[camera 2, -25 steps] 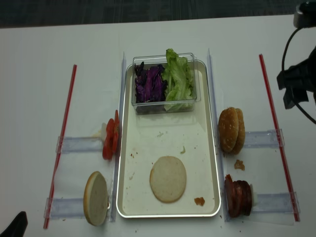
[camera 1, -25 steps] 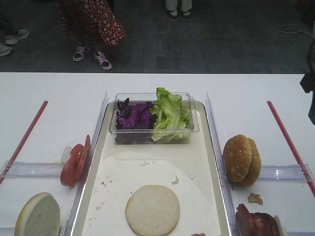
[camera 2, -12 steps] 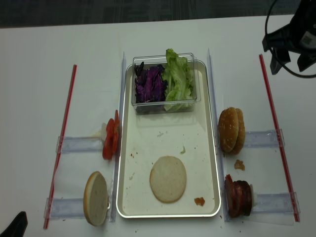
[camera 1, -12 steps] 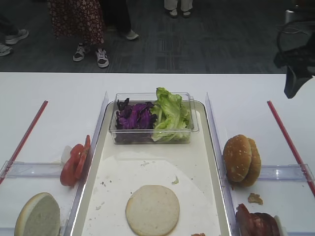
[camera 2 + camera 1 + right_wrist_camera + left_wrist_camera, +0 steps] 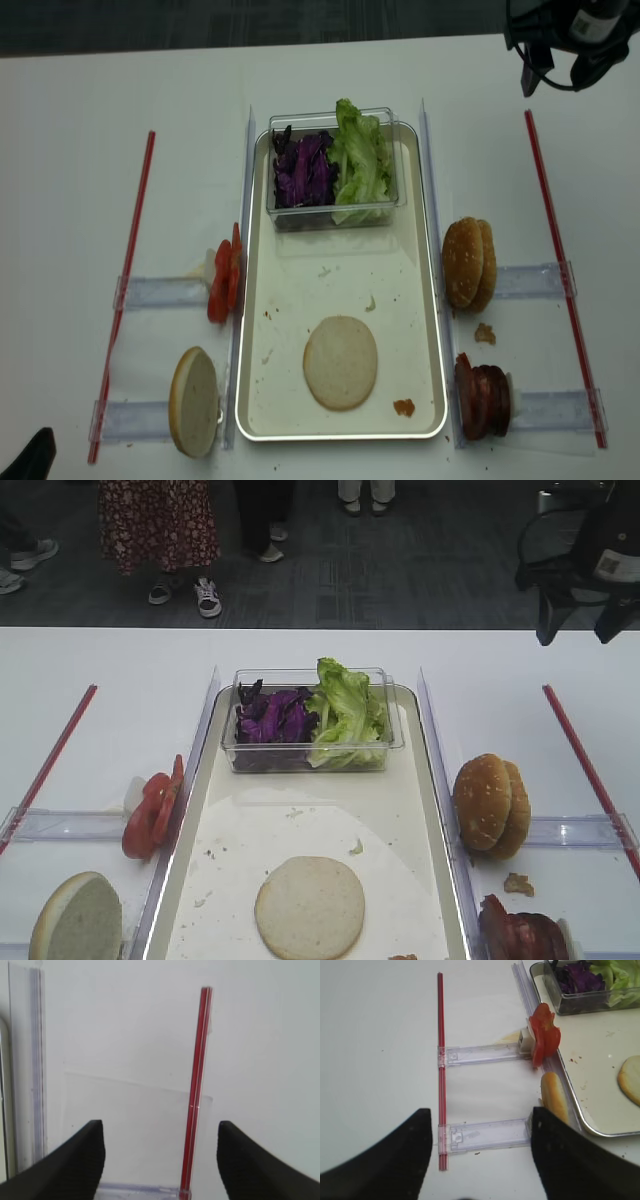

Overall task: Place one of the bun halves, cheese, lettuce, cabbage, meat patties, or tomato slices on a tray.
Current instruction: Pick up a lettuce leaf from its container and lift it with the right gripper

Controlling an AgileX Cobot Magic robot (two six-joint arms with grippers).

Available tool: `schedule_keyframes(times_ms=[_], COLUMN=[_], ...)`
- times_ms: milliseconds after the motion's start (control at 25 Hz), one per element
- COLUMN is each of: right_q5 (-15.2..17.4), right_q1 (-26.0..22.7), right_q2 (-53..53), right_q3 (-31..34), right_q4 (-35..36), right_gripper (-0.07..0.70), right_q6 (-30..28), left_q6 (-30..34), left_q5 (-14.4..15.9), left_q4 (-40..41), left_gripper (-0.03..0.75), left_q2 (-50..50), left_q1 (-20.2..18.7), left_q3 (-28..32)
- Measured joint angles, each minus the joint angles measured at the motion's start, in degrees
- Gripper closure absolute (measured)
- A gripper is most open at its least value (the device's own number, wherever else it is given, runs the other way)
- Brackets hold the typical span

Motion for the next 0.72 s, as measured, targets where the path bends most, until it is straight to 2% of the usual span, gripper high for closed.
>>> schedule_keyframes(times_ms=[320,720], right_q5=[0.1,0.3], right_q1=[0.0,0.0], right_q2=[7.1,9.1], right_q3=[-8.7,-9.1], right_q4=[0.2,0.5], right_gripper=[0.136,0.139], right_q6=[0.2,0.6], left_q6=[-0.1,-1.2], left_q5=[0.0,0.0], left_q4=[0.0,0.4], left_gripper=[0.303,0.303], left_q2=[0.0,0.0], left_q1=[0.0,0.0], left_q3=[0.0,0.0])
